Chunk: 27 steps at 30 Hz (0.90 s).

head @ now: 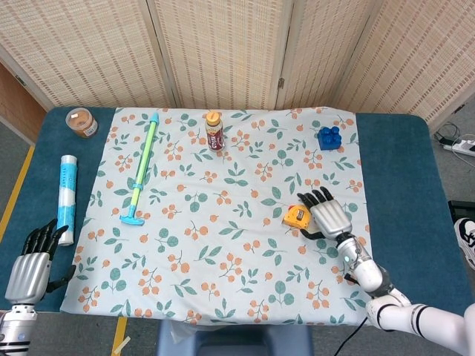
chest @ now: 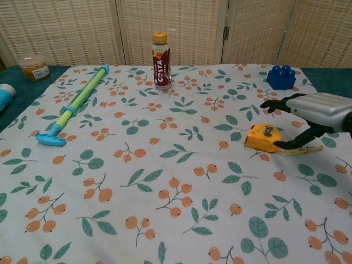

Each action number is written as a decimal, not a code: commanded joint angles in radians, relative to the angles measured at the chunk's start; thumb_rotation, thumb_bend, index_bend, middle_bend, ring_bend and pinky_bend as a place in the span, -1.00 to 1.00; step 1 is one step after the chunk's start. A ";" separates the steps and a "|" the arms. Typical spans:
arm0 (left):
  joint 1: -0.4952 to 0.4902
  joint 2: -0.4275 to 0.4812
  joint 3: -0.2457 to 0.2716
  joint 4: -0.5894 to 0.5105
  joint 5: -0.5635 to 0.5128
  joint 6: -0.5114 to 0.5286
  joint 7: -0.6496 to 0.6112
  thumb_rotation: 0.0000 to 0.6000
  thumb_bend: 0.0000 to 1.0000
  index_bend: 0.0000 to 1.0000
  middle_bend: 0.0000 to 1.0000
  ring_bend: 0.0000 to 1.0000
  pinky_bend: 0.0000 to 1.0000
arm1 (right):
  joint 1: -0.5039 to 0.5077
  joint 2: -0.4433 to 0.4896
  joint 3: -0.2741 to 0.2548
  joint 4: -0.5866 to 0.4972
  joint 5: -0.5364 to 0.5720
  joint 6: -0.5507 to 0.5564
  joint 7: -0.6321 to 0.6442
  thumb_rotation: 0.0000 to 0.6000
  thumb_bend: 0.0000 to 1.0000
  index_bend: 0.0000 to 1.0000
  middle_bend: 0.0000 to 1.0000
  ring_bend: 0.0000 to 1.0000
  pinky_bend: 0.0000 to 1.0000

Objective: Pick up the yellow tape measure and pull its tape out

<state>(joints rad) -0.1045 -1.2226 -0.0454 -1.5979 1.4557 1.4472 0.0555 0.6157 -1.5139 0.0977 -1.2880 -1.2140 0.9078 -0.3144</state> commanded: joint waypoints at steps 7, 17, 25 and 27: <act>0.001 0.003 0.001 0.002 0.001 0.002 -0.006 1.00 -0.27 -0.74 -0.96 -0.95 -1.00 | 0.038 -0.062 0.018 0.016 0.055 -0.066 -0.020 0.18 -0.27 -0.92 -0.63 -0.83 -1.00; 0.013 -0.001 0.005 0.022 -0.005 0.009 -0.031 1.00 -0.27 -0.74 -0.96 -0.95 -1.00 | 0.030 -0.040 -0.033 -0.077 -0.044 -0.036 0.006 0.18 -0.26 -0.92 -0.54 -0.79 -1.00; 0.010 -0.005 0.005 0.024 0.002 0.008 -0.030 1.00 -0.27 -0.74 -0.96 -0.96 -1.00 | 0.015 -0.026 -0.029 -0.082 -0.064 0.014 0.005 0.18 -0.26 -0.92 -0.59 -0.79 -1.00; 0.009 -0.003 0.005 0.021 0.003 0.008 -0.028 1.00 -0.27 -0.74 -0.96 -0.96 -1.00 | 0.012 -0.023 -0.021 -0.071 -0.054 0.023 0.003 0.18 -0.26 -0.92 -0.63 -0.79 -1.00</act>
<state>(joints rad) -0.0950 -1.2262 -0.0400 -1.5762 1.4588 1.4550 0.0273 0.6300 -1.5388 0.0730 -1.3632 -1.2730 0.9277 -0.3103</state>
